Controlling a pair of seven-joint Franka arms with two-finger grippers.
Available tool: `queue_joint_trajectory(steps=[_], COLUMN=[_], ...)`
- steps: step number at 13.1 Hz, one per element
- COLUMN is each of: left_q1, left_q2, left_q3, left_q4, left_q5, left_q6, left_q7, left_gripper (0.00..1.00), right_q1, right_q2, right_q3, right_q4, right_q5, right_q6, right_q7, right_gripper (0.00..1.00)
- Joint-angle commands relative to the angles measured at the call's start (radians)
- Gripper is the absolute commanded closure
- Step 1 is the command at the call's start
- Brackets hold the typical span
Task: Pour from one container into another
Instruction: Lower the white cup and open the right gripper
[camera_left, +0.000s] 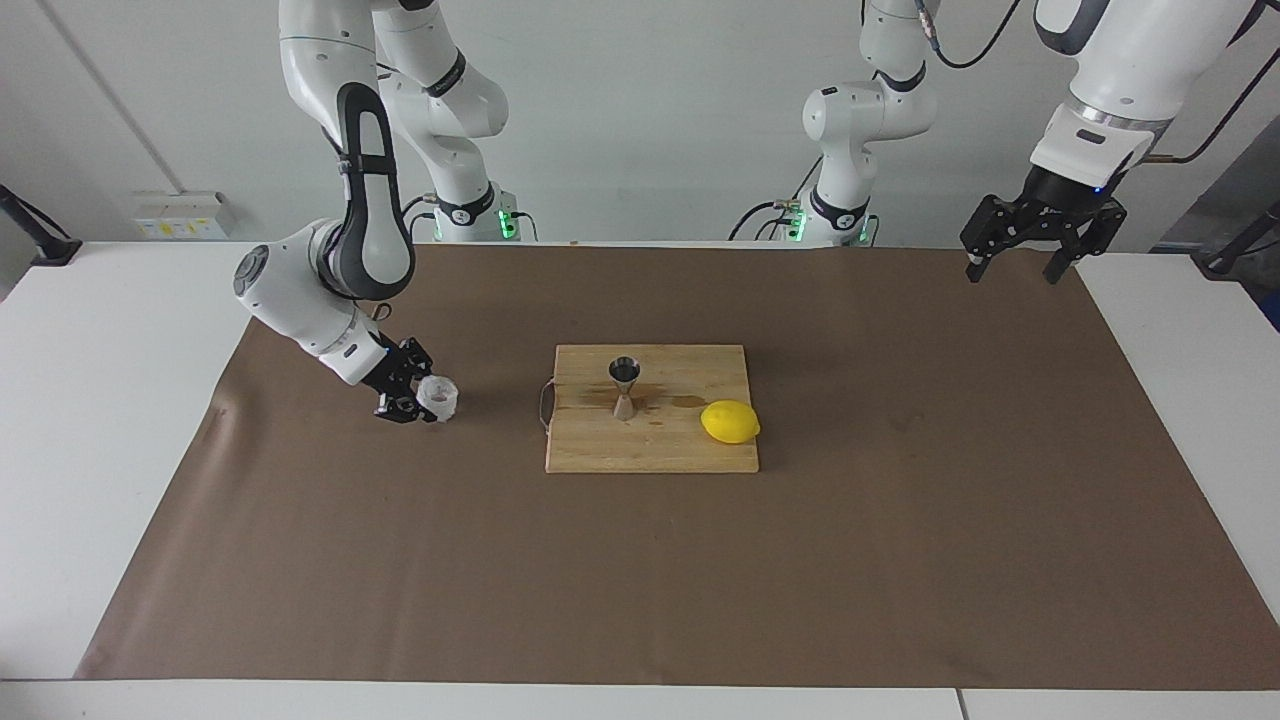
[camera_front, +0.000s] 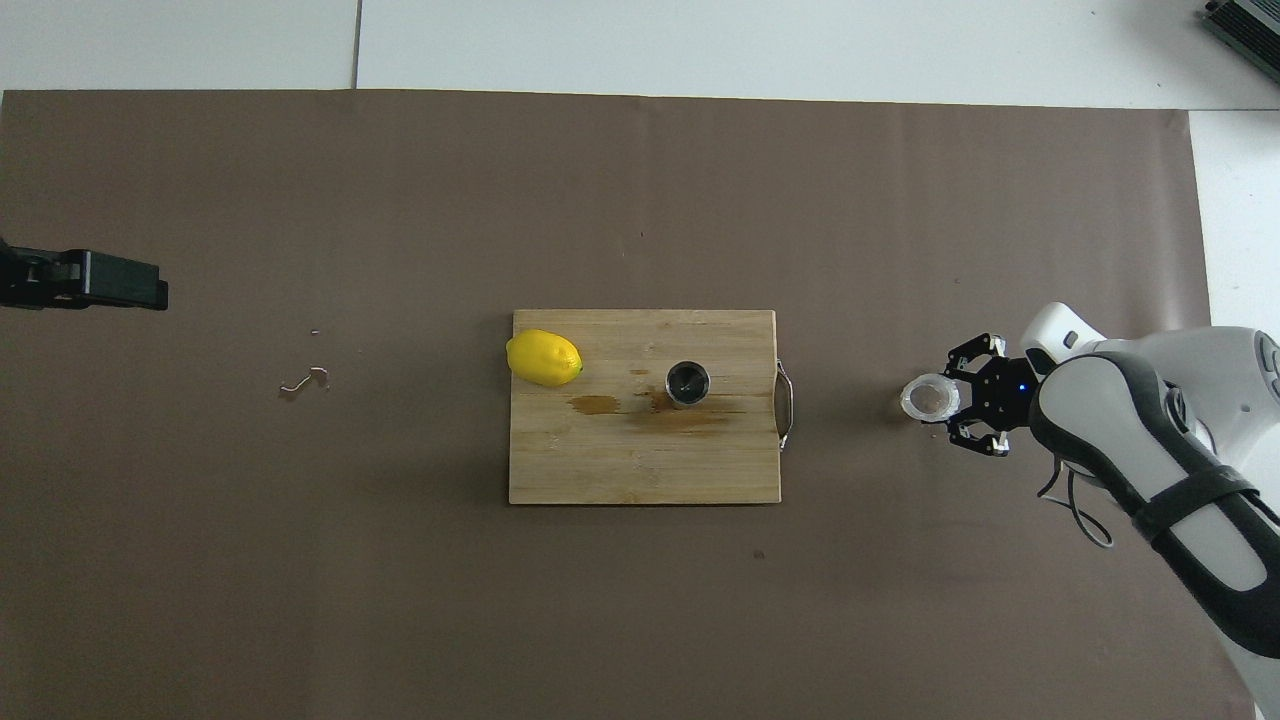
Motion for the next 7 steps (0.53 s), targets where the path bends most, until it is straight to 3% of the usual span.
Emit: queue_joint_trajectory(steps=[1,7], left_q1=[-0.015,-0.017], left_q2=[0.003,-0.001], left_q3=[0.007,0.009], left_q4=[0.009,0.009], left_q5=[0.017,0.014], left_q6=[0.005,-0.003], left_q7=[0.005,0.004], left_gripper=[0.00,0.00], right_q1=[-0.022,-0.010], right_q2=[-0.027,-0.136], right_q3=[0.005,0.004], right_q4=[-0.006,-0.002], right_q5=[0.001,0.001], right_q6=[-0.014,-0.014], right_q7=[-0.020,0.113], right_gripper=[0.00,0.00])
